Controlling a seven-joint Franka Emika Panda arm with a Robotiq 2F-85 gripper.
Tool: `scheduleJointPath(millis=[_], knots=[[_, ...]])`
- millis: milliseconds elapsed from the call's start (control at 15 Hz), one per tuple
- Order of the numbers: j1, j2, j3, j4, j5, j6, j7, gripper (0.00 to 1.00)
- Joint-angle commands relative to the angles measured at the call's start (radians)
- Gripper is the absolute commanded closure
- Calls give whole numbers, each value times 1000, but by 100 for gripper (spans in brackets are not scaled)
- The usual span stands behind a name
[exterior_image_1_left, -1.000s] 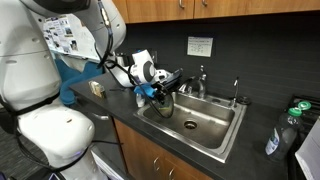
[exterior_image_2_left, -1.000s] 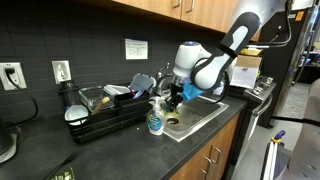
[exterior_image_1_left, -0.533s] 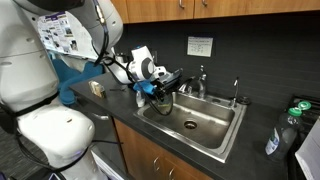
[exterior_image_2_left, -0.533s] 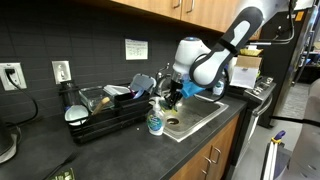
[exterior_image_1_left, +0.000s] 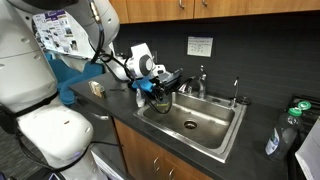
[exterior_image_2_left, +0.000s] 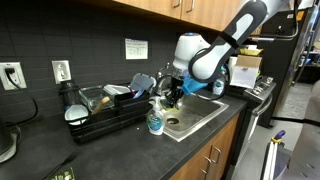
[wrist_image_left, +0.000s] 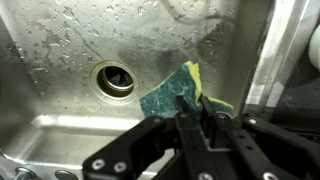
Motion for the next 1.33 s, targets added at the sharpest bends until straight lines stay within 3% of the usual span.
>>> scheduleJointPath(millis=[0,1267], knots=[[-34,-32,41,11,34,-61,-34,96],[-12,-36,125,38,145,-214,-89,96]])
